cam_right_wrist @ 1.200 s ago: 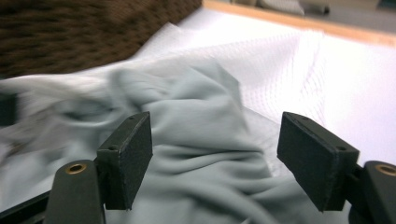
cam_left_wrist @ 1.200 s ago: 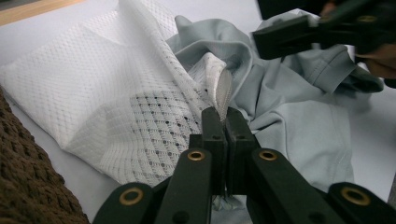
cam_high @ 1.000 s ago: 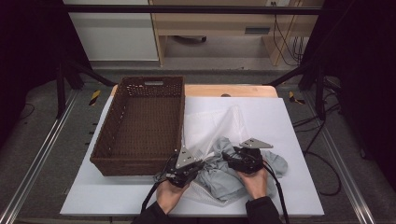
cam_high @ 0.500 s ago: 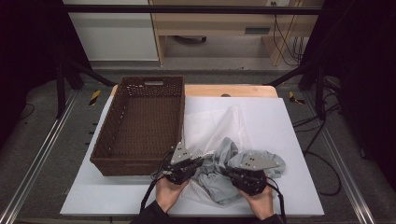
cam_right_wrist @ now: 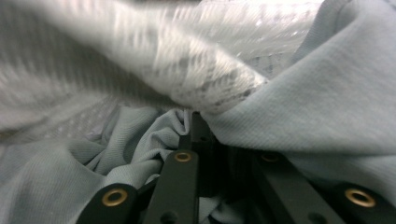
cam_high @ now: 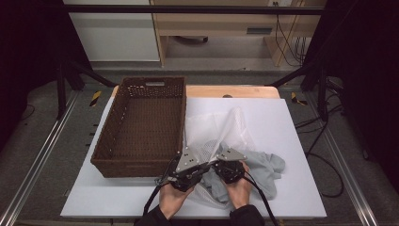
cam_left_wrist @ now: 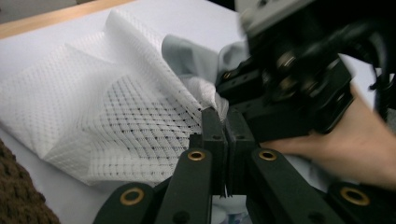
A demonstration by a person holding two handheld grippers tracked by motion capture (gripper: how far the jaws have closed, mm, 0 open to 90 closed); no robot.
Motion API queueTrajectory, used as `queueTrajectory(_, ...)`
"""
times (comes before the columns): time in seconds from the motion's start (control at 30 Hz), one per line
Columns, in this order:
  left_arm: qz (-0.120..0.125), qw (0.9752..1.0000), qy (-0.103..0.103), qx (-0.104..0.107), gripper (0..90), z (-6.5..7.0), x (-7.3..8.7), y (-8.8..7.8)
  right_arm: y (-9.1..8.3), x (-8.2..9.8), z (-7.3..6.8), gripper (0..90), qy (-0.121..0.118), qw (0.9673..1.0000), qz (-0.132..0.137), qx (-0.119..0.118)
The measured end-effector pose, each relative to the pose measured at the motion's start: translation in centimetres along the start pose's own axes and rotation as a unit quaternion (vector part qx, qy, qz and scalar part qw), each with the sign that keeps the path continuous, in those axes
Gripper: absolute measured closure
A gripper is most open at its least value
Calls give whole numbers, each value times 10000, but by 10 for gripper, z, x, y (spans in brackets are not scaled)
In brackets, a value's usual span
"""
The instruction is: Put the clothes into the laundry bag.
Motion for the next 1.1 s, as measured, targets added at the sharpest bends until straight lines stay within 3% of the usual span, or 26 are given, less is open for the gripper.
queueTrajectory(0.07,-18,10000,-12,-17,883,-1,2,0,-9,0,-1,712,39,9996,45,-277)
queueTrajectory(0.13,-38,10000,-47,-49,883,-4,5,-1,-15,0,-1,681,6,9993,71,-375)
queueTrajectory(0.2,-61,9999,-67,-85,883,-6,6,-1,-40,0,-2,584,-77,9984,283,-481)
queueTrajectory(0.27,-82,9999,-51,-98,883,-6,7,0,-49,-1,0,574,-53,9980,347,-518)
queueTrajectory(0.3,-116,9999,-25,-110,883,-5,8,1,-63,-3,7,543,-52,9976,508,-473)
queueTrajectory(0.37,-177,9998,7,-110,883,-4,9,4,-73,-9,19,463,35,9968,750,-286)
queueTrajectory(0.4,-177,9998,7,-110,883,-4,9,4,-74,-13,25,423,129,9964,826,-143)
queueTrajectory(0.5,-240,9996,41,-128,883,-3,10,5,-71,-20,36,364,301,9957,881,-30)
queueTrajectory(0.6,-270,9995,50,-153,883,-4,10,5,-54,-26,42,296,424,9967,690,55)
queueTrajectory(0.63,-282,9995,48,-158,883,-4,10,6,-42,-27,42,299,441,9974,564,39)
queueTrajectory(0.7,-313,9993,68,-193,883,-5,11,5,-36,-25,41,343,472,9979,440,-10)
queueTrajectory(0.73,-322,9992,78,-211,883,-5,11,5,-26,-21,40,509,438,9989,152,-61)
queueTrajectory(0.77,-325,9992,69,-214,883,-6,11,5,-25,-19,39,603,445,9990,54,-93)
queueTrajectory(0.8,-334,9992,53,-209,883,-7,11,5,-25,-19,39,603,445,9990,54,-93)
queueTrajectory(0.87,-356,9991,34,-227,883,-8,12,5,-29,-17,38,774,419,9988,21,-257)
queueTrajectory(0.97,-387,9989,-40,-250,883,-10,12,6,-45,-18,35,814,250,9991,159,-311)
queueTrajectory(1.07,-378,9989,-100,-256,883,-12,11,5,-69,-14,25,807,-51,9977,393,-554)
queueTrajectory(1.1,-373,9989,-120,-253,883,-13,11,4,-69,-14,25,807,-51,9977,393,-554)
Point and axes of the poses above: each handheld gripper's, and its own axes: y roughly forward along the jaws, x roughly out of its underside, z roughly to its right, the point moved 4 cm from there along y, roughly forward along the jaws, and after that the axes turned 14 degrees about y, right-handed, at the moved point
